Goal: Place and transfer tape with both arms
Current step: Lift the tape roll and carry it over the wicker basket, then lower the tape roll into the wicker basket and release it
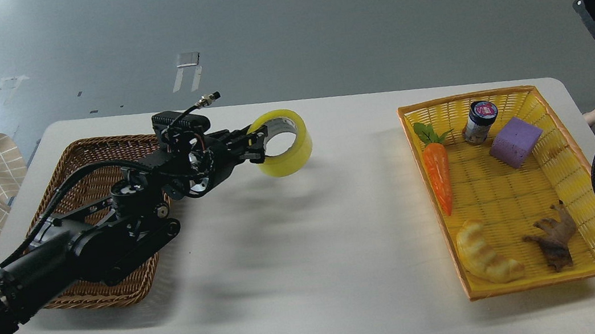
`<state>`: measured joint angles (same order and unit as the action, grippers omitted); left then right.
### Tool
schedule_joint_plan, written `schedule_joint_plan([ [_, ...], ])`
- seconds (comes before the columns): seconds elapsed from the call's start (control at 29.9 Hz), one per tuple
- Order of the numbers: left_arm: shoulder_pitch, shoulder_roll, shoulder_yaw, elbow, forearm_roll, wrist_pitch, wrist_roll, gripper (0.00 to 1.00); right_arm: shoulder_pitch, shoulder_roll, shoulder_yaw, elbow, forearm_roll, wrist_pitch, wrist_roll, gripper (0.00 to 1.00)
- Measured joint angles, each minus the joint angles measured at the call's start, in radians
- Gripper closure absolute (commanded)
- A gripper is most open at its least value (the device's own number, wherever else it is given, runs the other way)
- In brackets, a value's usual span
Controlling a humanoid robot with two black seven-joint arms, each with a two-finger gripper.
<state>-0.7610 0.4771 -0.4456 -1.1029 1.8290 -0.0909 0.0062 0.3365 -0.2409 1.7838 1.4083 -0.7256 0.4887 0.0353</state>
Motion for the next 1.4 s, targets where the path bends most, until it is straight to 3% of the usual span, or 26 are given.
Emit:
schedule_joint_plan([
  [0.27,0.005,0.360,-0.013,-0.127,-0.121,-0.005,-0.004,0.79,0.002,0.000,0.000,0.001,0.000,0.000,0.000,0.00],
  [0.5,0.048,0.544,-0.010,-0.184,-0.178,0.033,-0.028,0.79,0.004,0.003,-0.011,0.000,-0.001,0.000,0.000,0.00],
  [0.84,0.228,0.591,-0.011,-0.189,-0.181,0.163,-0.059,0.79,0.004,0.002,-0.026,-0.002,-0.006,0.000,0.000,0.00],
  [1.4,0.356,0.528,-0.012,-0.104,-0.185,0.213,-0.064,0.78,-0.008,0.000,-0.026,0.006,-0.006,0.000,0.000,0.00],
])
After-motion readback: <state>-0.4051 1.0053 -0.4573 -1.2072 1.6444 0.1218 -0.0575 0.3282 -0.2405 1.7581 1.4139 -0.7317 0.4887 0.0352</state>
